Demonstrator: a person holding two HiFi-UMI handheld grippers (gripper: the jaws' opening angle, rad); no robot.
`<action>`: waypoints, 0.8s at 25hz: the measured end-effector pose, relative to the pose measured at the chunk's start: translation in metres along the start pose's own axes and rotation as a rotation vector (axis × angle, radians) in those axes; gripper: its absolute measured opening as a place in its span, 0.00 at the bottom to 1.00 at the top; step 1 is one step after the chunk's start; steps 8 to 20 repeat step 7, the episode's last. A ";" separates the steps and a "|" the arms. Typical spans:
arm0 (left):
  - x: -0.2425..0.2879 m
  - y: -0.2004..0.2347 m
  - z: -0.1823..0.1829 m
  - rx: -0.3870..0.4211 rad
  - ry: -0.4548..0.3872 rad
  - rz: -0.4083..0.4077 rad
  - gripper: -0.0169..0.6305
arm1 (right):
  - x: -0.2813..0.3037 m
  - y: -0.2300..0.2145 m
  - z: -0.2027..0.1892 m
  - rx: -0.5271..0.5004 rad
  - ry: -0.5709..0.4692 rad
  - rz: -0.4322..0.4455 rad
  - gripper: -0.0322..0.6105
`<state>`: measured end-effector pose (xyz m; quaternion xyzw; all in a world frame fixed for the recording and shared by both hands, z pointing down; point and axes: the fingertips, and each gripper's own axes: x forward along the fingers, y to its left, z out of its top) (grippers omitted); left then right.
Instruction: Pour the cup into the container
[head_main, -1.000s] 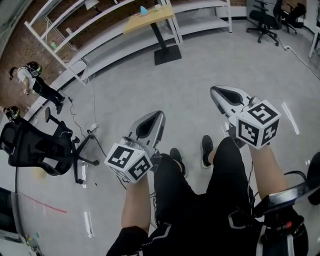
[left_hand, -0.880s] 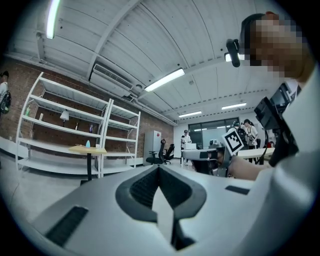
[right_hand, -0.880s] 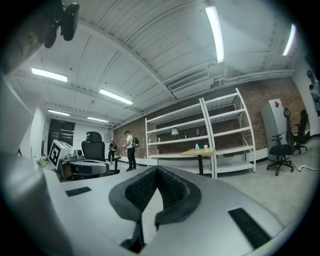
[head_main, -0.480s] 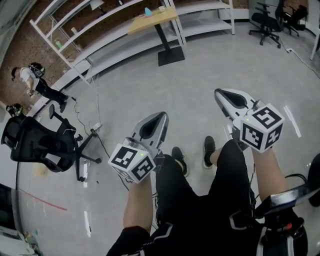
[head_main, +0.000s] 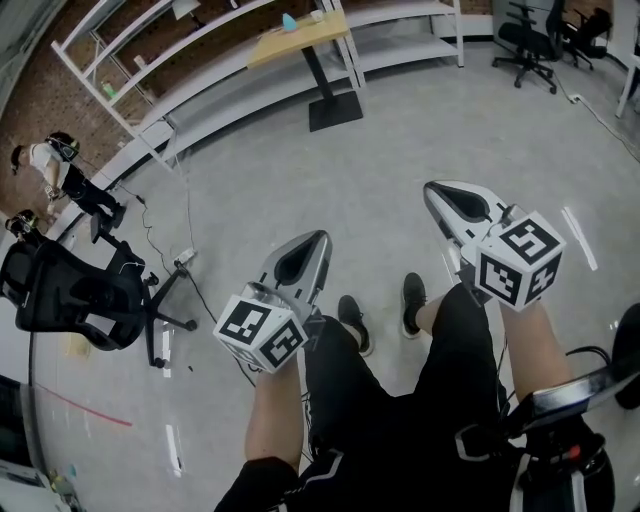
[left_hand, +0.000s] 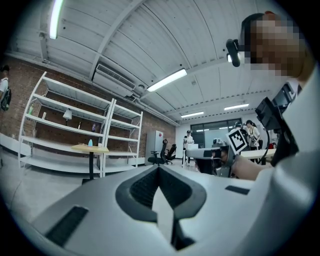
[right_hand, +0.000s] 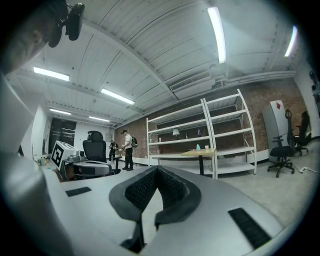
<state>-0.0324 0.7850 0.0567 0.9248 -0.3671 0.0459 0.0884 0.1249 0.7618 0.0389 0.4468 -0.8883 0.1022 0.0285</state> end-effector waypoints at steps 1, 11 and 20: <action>0.000 0.000 -0.001 0.003 0.003 0.002 0.02 | 0.000 0.000 0.000 -0.001 0.000 0.003 0.05; 0.005 -0.003 -0.002 -0.008 0.005 0.004 0.02 | -0.005 -0.005 0.002 -0.008 0.002 0.000 0.05; 0.005 -0.003 -0.002 -0.008 0.005 0.004 0.02 | -0.005 -0.005 0.002 -0.008 0.002 0.000 0.05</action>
